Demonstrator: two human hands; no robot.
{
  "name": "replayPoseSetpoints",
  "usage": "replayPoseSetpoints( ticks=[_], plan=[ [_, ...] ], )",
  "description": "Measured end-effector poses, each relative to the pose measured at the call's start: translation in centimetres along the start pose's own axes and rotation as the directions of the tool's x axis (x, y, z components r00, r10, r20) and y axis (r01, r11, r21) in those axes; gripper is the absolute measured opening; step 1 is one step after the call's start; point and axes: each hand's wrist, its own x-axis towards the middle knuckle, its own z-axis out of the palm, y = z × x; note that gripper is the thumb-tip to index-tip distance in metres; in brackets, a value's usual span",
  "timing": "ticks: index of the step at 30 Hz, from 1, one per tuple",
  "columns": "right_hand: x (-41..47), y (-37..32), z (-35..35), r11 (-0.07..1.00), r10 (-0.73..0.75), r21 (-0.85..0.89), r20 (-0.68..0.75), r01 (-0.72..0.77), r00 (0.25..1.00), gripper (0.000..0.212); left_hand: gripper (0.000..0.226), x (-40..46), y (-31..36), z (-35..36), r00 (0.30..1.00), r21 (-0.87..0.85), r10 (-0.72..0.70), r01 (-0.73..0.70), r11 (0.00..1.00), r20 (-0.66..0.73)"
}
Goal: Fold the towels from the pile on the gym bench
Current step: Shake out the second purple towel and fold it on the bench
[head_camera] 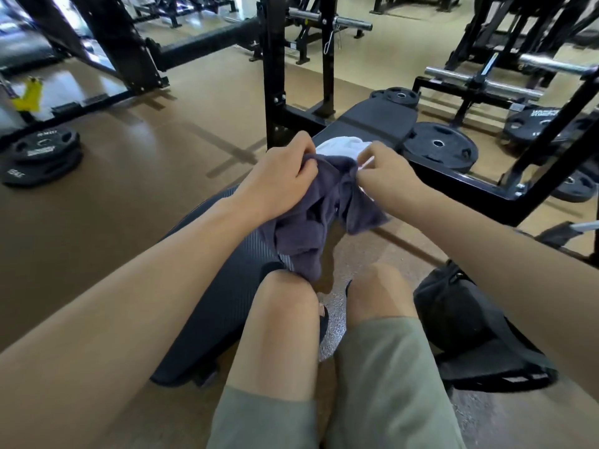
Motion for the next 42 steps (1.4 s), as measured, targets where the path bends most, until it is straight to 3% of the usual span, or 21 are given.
replayPoseSetpoints(
  ticks=[4, 7, 10, 15, 17, 23, 25, 28, 31, 36, 39, 42],
  plan=[
    [-1.9, -1.7, 1.1, 0.940, -0.333, 0.021, -0.153, 0.340, 0.930, 0.035, 0.014, 0.5, 0.3, -0.3, 0.997, -0.020, 0.070, -0.070, 0.997, 0.015],
    [-2.2, -2.7, 2.2, 0.897, -0.438, -0.127, -0.131, 0.423, 0.890, 0.032, 0.016, 0.7, 0.3, -0.9, 0.996, -0.024, 0.089, -0.088, 0.996, 0.033],
    [-1.6, -2.6, 2.8, 0.897, -0.423, -0.225, -0.182, 0.381, 0.887, 0.020, 0.017, 0.5, -0.1, -1.6, 0.987, 0.075, 0.144, -0.149, 0.986, 0.070],
    [-2.1, -3.3, 3.2, 0.915, -0.403, -0.052, -0.108, 0.400, 0.909, 0.008, 0.016, 0.1, -0.8, -2.3, 0.973, 0.120, 0.212, -0.222, 0.968, 0.092],
    [-2.6, -3.9, 3.0, 0.899, -0.437, -0.053, -0.124, 0.434, 0.891, 0.017, 0.014, 0.1, -0.9, -2.5, 0.973, 0.160, 0.208, -0.222, 0.962, 0.099],
    [-1.5, -4.4, 2.9, 0.874, -0.450, -0.290, -0.183, 0.390, 0.874, 0.011, 0.019, 0.0, -2.1, -2.9, 0.996, 0.484, 0.053, -0.082, 0.871, 0.072],
    [-1.0, -4.4, 2.4, 0.881, -0.437, -0.280, -0.172, 0.381, 0.883, 0.012, 0.016, -0.1, -2.8, -3.3, 0.999, 0.529, 0.007, -0.025, 0.848, 0.037],
    [-0.6, -4.0, 1.1, 0.869, -0.468, -0.252, -0.142, 0.425, 0.872, 0.017, 0.012, -0.3, -3.7, -4.0, 0.999, 0.557, -0.033, 0.033, 0.830, -0.010],
    [-0.2, -3.1, -0.2, 0.846, -0.492, -0.279, -0.081, 0.454, 0.867, 0.017, 0.016, -0.2, -4.1, -4.8, 0.996, 0.468, -0.065, 0.087, 0.879, -0.062],
    [0.3, -2.5, -0.8, 0.884, -0.412, -0.280, -0.090, 0.374, 0.907, 0.021, 0.021, 0.2, -3.1, -5.8, 0.988, 0.372, -0.055, 0.105, 0.922, -0.144],
    [0.2, -2.8, -0.9, 0.924, -0.361, -0.191, -0.152, 0.331, 0.920, 0.019, 0.019, 0.4, -3.5, -6.5, 0.983, 0.397, -0.112, 0.161, 0.904, -0.145],
    [0.4, -3.5, -0.6, 0.957, -0.288, -0.012, -0.162, 0.290, 0.944, 0.014, 0.020, 0.3, -4.0, -6.9, 0.979, 0.504, -0.199, 0.199, 0.840, -0.054]
  ],
)
